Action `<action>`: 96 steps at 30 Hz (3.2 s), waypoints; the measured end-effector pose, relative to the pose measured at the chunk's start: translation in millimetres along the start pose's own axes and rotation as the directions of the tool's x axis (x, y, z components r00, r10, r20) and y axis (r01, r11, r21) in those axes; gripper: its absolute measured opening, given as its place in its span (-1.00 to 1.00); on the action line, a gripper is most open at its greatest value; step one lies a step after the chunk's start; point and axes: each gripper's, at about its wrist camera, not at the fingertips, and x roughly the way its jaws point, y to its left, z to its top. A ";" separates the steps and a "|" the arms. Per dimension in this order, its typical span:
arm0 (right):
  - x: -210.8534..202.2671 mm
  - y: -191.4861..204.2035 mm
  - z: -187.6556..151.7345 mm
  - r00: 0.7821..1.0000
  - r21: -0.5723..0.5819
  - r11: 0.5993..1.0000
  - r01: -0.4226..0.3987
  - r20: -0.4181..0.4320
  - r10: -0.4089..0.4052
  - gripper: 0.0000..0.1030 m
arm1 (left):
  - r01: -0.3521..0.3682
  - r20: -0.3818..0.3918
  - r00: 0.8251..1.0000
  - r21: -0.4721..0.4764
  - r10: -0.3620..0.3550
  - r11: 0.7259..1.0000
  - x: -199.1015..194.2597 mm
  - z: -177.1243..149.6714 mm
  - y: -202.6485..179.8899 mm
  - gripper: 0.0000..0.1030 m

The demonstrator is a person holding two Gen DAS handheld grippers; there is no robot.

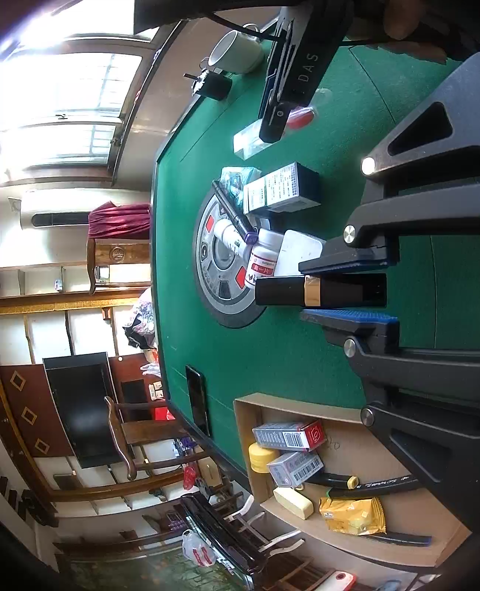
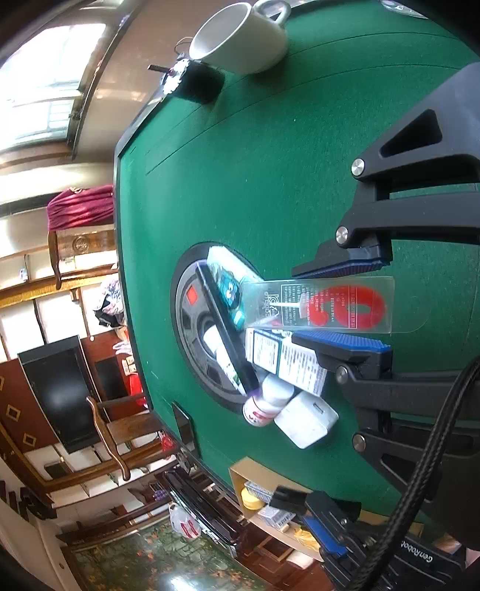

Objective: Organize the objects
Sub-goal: 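Lift the black tube and clear package off the table with both grippers, then carry the black tube and clear package into the cardboard box and open both grippers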

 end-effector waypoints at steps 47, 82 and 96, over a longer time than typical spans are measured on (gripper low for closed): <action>-30.2 111.7 -24.0 0.993 -0.277 0.955 0.103 0.089 -0.081 -0.52 | -0.020 0.091 0.995 -0.108 0.030 0.994 -44.7 -10.9 73.4 -0.72; 6.3 248.4 -34.4 0.987 -0.427 0.889 -0.162 -0.093 0.135 -0.52 | -0.121 0.001 0.992 -0.330 0.129 0.936 -29.3 -71.2 209.3 -0.71; 51.8 271.5 -51.5 0.940 -0.345 0.892 -0.292 -0.276 0.201 -0.51 | -0.038 -0.116 0.993 -0.406 -0.010 0.913 -5.8 -84.9 225.7 -0.71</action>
